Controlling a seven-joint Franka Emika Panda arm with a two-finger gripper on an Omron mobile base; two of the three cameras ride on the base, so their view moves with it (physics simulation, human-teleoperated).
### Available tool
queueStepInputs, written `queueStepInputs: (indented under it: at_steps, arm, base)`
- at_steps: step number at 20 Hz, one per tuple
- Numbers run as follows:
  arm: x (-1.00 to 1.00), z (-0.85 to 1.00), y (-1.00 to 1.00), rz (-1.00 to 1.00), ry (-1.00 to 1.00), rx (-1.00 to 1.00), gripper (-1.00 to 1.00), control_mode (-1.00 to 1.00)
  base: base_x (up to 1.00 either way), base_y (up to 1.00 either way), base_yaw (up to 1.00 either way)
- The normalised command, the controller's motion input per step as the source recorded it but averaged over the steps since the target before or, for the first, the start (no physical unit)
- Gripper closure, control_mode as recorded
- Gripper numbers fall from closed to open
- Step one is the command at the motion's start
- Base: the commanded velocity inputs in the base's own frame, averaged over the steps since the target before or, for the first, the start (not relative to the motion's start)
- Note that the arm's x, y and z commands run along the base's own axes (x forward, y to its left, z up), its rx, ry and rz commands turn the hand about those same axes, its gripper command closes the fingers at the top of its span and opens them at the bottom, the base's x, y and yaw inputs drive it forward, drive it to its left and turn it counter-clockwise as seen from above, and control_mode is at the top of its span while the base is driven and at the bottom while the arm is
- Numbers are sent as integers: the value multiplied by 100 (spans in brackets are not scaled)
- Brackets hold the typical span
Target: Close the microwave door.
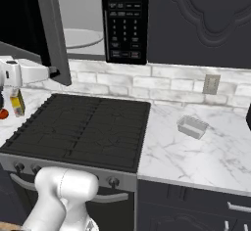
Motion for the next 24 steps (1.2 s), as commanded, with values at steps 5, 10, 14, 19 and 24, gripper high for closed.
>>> queueStepInputs:
  at_steps: [5,10,14,19,24]
  arm:
    - [7,24,-42,17,-4,22,-100,-100]
    - [2,35,-21,8,1,9,-100,-100]
    - [24,23,-29,5,5,2,-100,-100]
    - [43,12,-36,4,7,2,-100,-100]
    - [28,17,-25,3,4,4,-100,-100]
  base:
    - [0,0,0]
    - [0,0,0]
    - [0,0,0]
    - [0,0,0]
    - [0,0,0]
